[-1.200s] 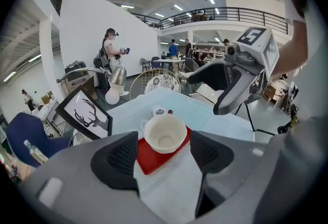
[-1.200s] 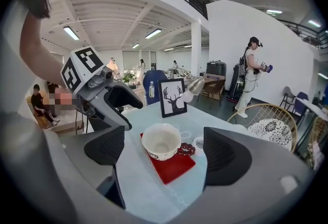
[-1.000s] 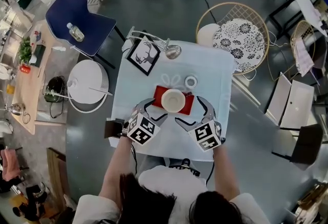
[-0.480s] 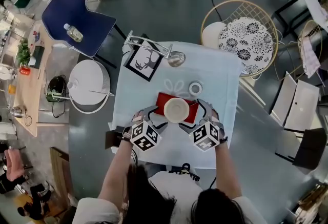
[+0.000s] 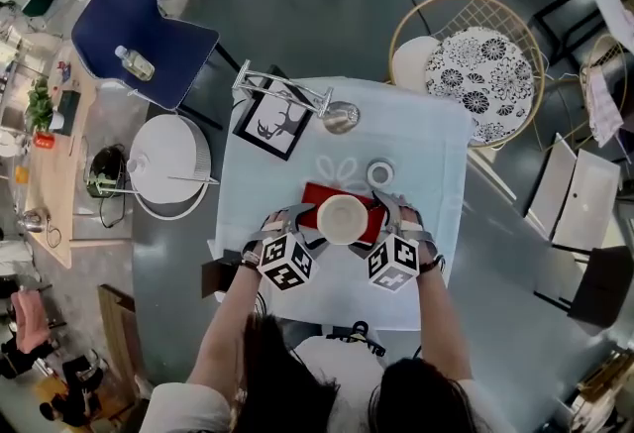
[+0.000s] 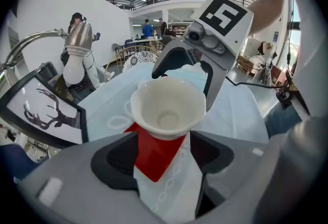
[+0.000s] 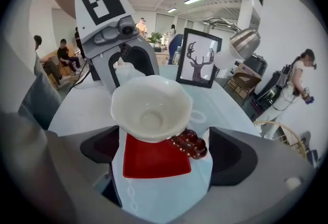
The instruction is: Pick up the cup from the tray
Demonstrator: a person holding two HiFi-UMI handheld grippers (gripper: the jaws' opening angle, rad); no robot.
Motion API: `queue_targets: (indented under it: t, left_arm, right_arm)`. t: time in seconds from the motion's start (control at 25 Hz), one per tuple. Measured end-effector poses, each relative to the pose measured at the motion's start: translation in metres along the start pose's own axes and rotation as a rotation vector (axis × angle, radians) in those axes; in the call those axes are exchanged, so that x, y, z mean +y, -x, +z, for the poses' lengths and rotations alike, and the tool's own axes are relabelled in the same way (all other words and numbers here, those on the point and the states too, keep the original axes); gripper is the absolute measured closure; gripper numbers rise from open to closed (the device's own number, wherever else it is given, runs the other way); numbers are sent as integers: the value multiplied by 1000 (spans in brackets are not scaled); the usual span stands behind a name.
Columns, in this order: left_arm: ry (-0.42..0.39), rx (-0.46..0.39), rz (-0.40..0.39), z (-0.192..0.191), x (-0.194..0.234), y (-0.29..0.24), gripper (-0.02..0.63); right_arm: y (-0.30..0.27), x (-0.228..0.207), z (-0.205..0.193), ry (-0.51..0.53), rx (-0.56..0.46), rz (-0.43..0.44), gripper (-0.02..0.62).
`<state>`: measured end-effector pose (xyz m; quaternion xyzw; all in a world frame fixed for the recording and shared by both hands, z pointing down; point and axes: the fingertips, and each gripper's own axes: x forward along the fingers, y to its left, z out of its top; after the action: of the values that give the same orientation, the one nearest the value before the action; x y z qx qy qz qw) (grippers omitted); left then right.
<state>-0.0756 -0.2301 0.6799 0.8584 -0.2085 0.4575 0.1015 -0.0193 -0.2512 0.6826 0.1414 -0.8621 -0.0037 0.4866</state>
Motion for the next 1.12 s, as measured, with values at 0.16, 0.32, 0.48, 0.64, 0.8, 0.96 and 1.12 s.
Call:
queue_targets:
  t: [0.16,0.32,0.48,0.64,0.8,0.96,1.12]
  left_arm:
    - [-37,-11,-20,7,-5,-6,298]
    - [-51,-6,-26,8,-4,-6,288]
    - [-66,-17,-25,14,-3,-3,284]
    - [-112,-56,-19,31,-1,-1,282]
    - [-127,-47,-41,31,0,-2,279]
    - [-133,-38,-43,29,-5,0,279]
    - [-149,-63,-32,38,-7,7,280]
  right_arm:
    - [-5,0,1,72,21,-15,87]
    - [-5,-1,2,86,19,-1,91]
    - [-4,-1,1,65,25,19,95]
    - [-1,-2,0,28,16,-3,133]
    - [1,-2,0,19,19,-13,137]
    - [6,3,2,21,14,1,141]
    - [19,1,6,32,-6,-21,140]
